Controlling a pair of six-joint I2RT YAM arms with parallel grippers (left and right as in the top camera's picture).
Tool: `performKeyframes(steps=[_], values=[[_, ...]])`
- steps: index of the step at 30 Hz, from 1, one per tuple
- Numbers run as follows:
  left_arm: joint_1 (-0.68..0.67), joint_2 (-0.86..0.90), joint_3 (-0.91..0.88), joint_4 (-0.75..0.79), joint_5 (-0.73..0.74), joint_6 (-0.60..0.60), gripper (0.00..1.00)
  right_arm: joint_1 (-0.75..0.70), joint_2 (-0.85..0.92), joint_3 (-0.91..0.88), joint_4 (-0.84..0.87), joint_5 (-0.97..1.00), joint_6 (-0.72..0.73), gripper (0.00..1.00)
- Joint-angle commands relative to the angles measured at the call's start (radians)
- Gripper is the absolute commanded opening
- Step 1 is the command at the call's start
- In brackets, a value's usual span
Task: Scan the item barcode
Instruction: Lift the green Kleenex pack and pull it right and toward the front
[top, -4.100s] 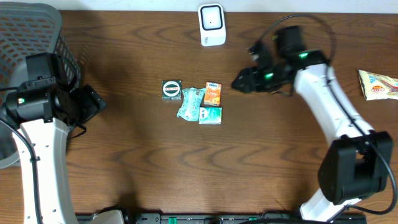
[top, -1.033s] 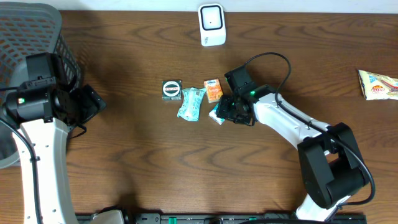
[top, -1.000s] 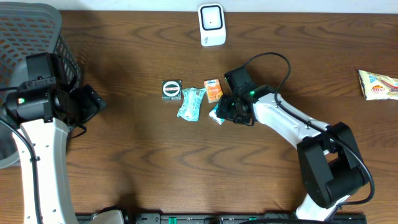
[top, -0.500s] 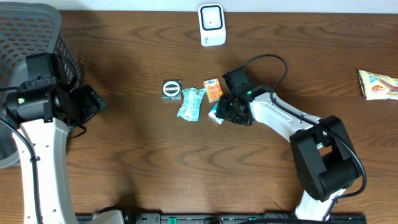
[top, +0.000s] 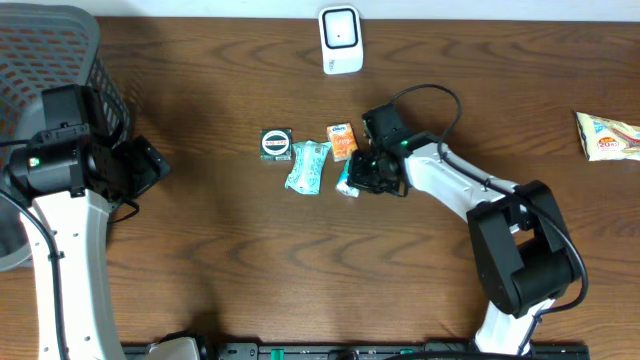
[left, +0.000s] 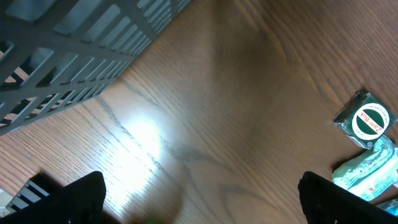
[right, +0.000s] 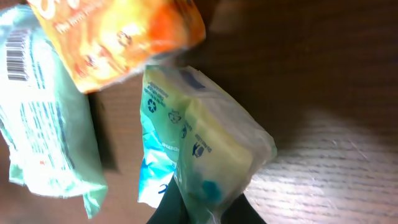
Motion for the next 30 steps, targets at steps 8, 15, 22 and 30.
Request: performKeyframes(steps=[8, 15, 22, 30], values=[[0.003, -0.004, -0.002, -0.005, -0.016, -0.006, 0.97, -0.139, 0.038, -0.029, -0.093, -0.314, -0.365, 0.01], [0.003, -0.004, -0.002, -0.005, -0.016, -0.006, 0.98, -0.171, 0.038, -0.029, -0.218, -0.169, -0.476, 0.24], [0.003, -0.004, -0.002, -0.005, -0.016, -0.006, 0.98, -0.177, 0.025, -0.005, -0.307, -0.119, -0.477, 0.37], [0.003, -0.004, -0.002, -0.005, -0.016, -0.006, 0.98, -0.176, -0.027, 0.130, -0.499, -0.059, -0.477, 0.50]])
